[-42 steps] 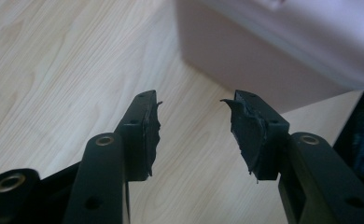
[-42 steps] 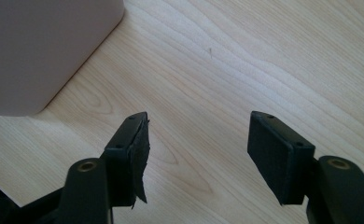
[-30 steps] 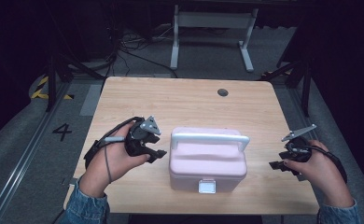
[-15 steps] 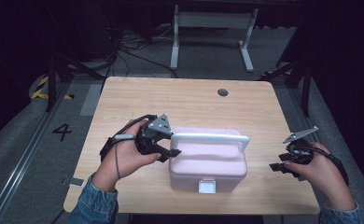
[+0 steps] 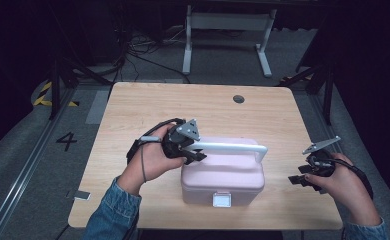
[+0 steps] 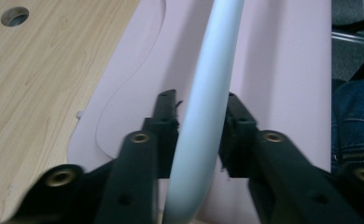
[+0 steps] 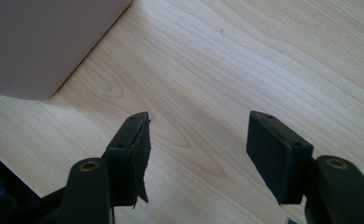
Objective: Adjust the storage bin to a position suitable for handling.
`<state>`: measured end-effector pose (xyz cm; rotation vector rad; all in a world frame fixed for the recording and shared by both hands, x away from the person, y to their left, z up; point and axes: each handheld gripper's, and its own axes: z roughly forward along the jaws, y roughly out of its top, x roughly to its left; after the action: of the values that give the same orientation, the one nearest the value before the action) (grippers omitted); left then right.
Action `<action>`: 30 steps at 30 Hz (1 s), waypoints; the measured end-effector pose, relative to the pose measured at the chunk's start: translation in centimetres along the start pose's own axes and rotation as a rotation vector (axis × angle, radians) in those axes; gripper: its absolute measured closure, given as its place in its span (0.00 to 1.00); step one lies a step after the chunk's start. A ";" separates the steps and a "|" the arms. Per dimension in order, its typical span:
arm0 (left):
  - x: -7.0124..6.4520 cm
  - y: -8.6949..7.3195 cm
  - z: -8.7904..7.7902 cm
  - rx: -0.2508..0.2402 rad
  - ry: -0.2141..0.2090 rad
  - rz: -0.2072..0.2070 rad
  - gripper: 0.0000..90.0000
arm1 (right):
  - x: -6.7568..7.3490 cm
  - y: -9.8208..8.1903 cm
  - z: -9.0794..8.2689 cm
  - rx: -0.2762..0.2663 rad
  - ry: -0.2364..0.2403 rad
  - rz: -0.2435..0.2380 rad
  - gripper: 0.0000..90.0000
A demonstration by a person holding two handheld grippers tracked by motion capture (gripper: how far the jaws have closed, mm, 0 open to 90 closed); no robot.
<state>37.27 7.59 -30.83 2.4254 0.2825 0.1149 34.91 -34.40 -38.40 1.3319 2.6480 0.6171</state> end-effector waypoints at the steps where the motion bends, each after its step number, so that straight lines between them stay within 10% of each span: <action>1: 0.0 0.1 0.0 0.012 0.002 0.000 0.81 | 0.0 0.0 0.0 0.000 0.000 0.000 0.45; 4: 0.0 0.5 0.0 0.028 0.020 0.018 0.94 | 0.0 0.0 0.0 0.001 0.000 -0.003 0.45; 16: 0.6 1.0 -0.7 0.013 0.010 -0.008 0.94 | 0.3 0.1 -0.3 -0.015 0.001 -0.011 0.45; 30: 3.3 1.7 -1.3 -0.046 -0.071 -0.108 0.94 | 0.9 0.4 -0.8 -0.055 0.026 -0.044 0.47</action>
<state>40.57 7.88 -28.70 2.3574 0.3734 -0.0121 34.48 -33.69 -37.45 1.2560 2.6529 0.7003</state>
